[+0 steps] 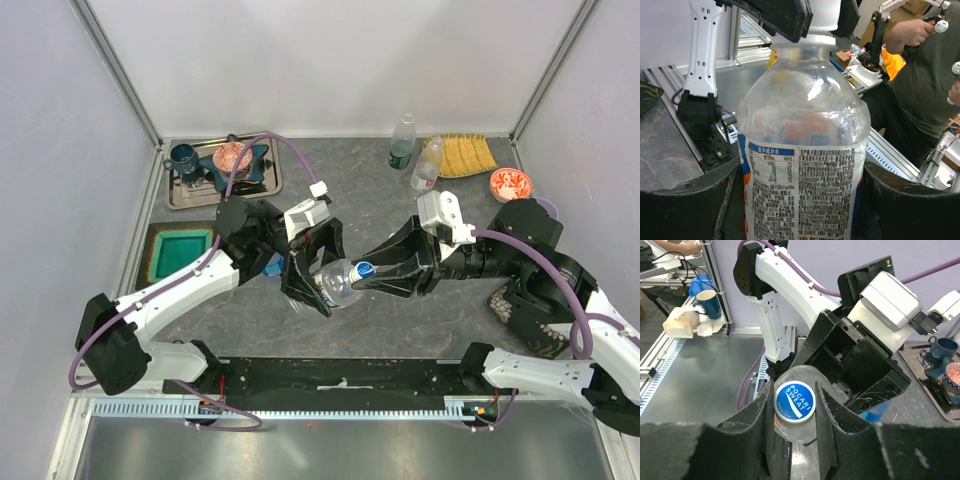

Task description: Unscrew the bottle caps

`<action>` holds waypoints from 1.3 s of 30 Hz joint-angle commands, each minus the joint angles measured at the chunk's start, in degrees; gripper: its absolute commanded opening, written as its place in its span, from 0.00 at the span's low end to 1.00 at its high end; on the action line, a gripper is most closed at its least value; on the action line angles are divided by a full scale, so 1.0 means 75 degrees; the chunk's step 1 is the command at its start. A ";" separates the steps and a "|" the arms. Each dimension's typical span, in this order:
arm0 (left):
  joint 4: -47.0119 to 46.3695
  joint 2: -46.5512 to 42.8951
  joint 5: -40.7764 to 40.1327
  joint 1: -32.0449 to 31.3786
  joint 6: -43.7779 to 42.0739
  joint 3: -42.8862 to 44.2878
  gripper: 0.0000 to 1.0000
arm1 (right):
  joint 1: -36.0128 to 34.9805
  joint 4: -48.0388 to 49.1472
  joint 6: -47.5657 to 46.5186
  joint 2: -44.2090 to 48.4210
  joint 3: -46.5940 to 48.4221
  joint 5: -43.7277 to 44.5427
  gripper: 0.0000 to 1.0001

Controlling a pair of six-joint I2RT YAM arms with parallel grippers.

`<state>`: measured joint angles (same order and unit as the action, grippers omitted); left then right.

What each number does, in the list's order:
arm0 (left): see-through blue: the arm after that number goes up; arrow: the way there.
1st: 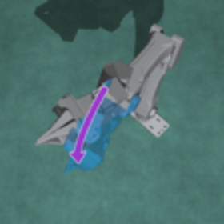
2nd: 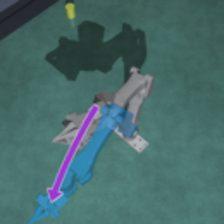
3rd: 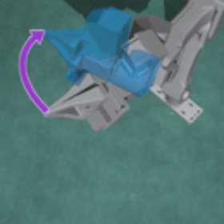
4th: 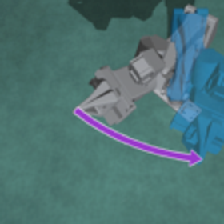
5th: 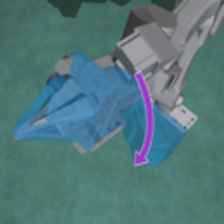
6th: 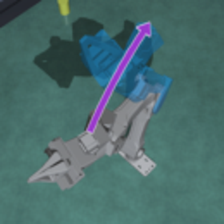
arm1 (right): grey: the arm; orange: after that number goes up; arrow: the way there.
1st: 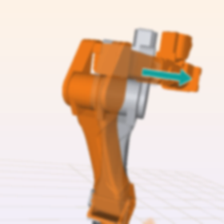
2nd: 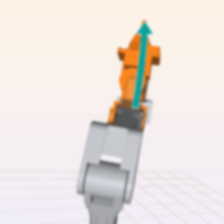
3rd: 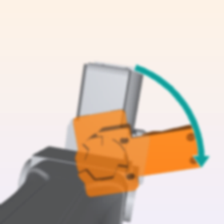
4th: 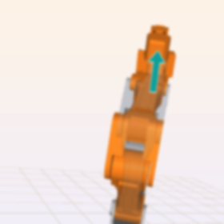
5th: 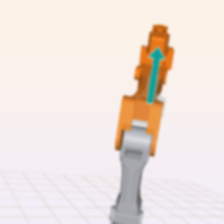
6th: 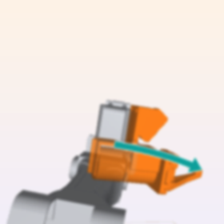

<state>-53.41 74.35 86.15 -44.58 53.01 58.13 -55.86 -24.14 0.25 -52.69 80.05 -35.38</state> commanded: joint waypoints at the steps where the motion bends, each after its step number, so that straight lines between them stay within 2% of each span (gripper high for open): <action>1: 0.0500 -0.0069 -0.0729 0.0225 -0.0001 0.0113 0.47 | -0.0123 -0.0508 0.0107 0.0087 0.0271 -0.0942 0.00; 9: 0.0512 0.0141 -0.0494 0.0248 0.0033 0.0101 0.47 | -0.0123 -0.0379 0.0341 -0.0065 0.1010 -0.1927 0.00; 12: 0.0733 0.0165 -0.0529 0.0318 -0.0165 0.0043 0.47 | -0.0111 -0.0134 0.0528 0.0040 0.1057 -0.1450 0.00; 15: 0.1155 0.0107 -0.0658 0.0412 -0.0574 -0.0074 0.47 | -0.0111 0.0534 0.1160 0.0355 0.0823 0.0993 0.00; 16: 0.1365 0.0025 -0.0774 0.0436 -0.0739 -0.0121 0.47 | -0.0123 0.0605 0.1173 0.0403 0.0753 0.2730 0.00; 17: 0.1611 -0.0057 -0.0857 0.0447 -0.0938 -0.0133 0.47 | -0.0123 0.0524 0.1185 0.0450 0.0660 0.3548 0.00; 19: 0.2512 -0.0244 -0.1195 0.0506 -0.1663 -0.0180 0.47 | -0.0123 0.0023 0.1255 0.0369 0.0566 0.5539 0.00; 20: 0.2933 -0.0605 -0.1395 0.0529 -0.2026 -0.0180 0.47 | -0.0123 -0.0212 0.1418 0.0287 0.0495 0.7672 0.00; 21: 0.4028 -0.0805 -0.1640 0.0553 -0.2865 -0.0180 0.47 | -0.0123 -0.0435 0.1582 0.0055 0.0425 0.8424 0.00; 23: 0.5076 -0.1611 -0.2658 0.0565 -0.3678 -0.0250 0.47 | -0.0111 -0.0894 0.1887 -0.0123 -0.0077 0.9841 0.00; 24: 0.5500 -0.1941 -0.3138 0.0565 -0.4273 -0.0308 0.47 | -0.0065 -0.0906 0.1981 -0.0228 -0.0347 0.9954 0.00; 26: 0.6158 -0.2504 -0.4427 0.0565 -0.4606 -0.0636 0.47 | 0.0122 -0.0871 0.2508 -0.0322 -0.1167 1.0002 0.00; 28: 0.6474 -0.3418 -0.5585 0.0565 -0.4911 -0.0986 0.47 | 0.0520 -0.0813 0.2975 -0.0603 -0.1648 0.9593 0.00; 31: 0.6722 -0.4508 -0.6631 0.0565 -0.5123 -0.1409 0.48 | 0.1153 -0.0311 0.3514 -0.1060 -0.2899 0.8738 0.00; 36: 0.7074 -0.5388 -0.7337 0.0565 -0.5287 -0.1691 0.49 | 0.2405 0.0698 0.4079 -0.1834 -0.4273 0.7636 0.00; 39: 0.7320 -0.5658 -0.7466 0.0565 -0.5357 -0.1808 0.50 | 0.2735 0.1226 0.4302 -0.2080 -0.4825 0.7307 0.00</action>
<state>-3.03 33.17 36.80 -40.58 17.02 46.17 -38.20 -23.44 27.51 -67.77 46.48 23.53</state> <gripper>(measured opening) 0.679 0.370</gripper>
